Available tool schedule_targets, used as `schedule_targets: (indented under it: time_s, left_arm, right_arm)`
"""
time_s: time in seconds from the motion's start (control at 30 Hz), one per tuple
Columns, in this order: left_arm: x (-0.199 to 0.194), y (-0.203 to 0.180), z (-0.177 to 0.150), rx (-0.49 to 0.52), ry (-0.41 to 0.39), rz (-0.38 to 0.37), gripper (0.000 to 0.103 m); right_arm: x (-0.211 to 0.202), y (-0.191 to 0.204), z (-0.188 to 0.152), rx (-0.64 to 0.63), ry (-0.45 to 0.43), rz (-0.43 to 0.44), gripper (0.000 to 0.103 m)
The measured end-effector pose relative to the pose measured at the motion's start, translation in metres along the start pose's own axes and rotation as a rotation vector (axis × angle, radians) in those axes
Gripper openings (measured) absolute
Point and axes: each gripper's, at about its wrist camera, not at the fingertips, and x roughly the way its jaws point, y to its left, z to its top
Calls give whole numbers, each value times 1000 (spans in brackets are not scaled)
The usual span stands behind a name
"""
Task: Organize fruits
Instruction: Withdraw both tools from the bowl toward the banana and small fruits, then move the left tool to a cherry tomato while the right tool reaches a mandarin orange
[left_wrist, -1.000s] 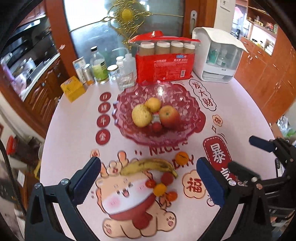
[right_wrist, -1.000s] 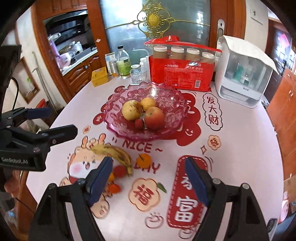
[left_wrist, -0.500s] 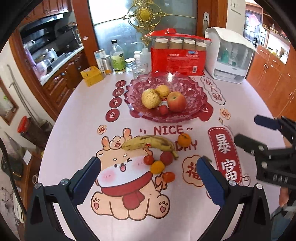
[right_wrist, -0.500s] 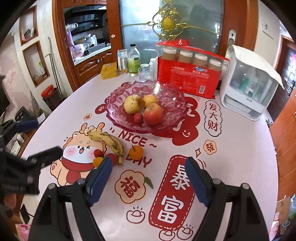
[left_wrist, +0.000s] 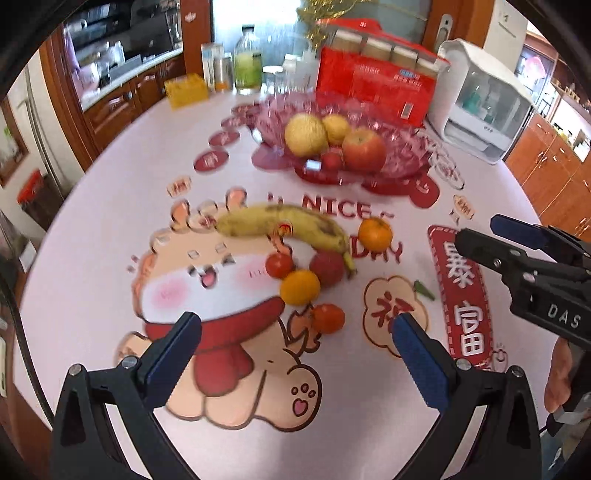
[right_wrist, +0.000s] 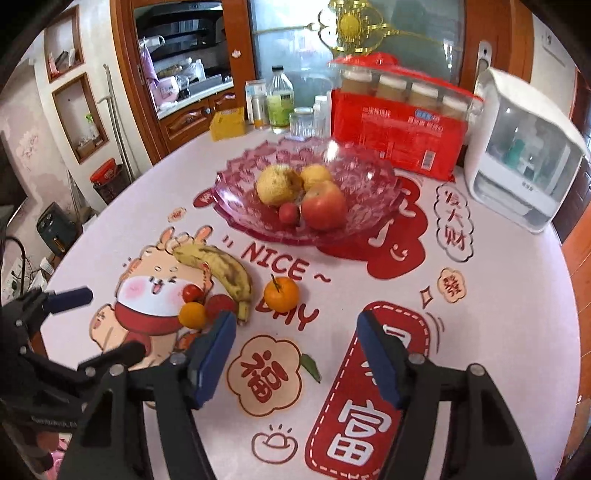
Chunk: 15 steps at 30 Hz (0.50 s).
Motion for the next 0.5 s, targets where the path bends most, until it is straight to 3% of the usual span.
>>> schedule_targets:
  time_s: [0.03,0.27,0.5]
  left_arm:
    - [7,0,-3,-6,6,-3,102]
    - [46,2,-11,-75,-2,-23,93]
    - [60,-10,-11,-59,-5,-29,83]
  right_arm:
    - [6,-2,-1,7,9,4,67]
    - [68,-13,-2,59,93,37,63]
    - [101,-13,4,73,109,76,63]
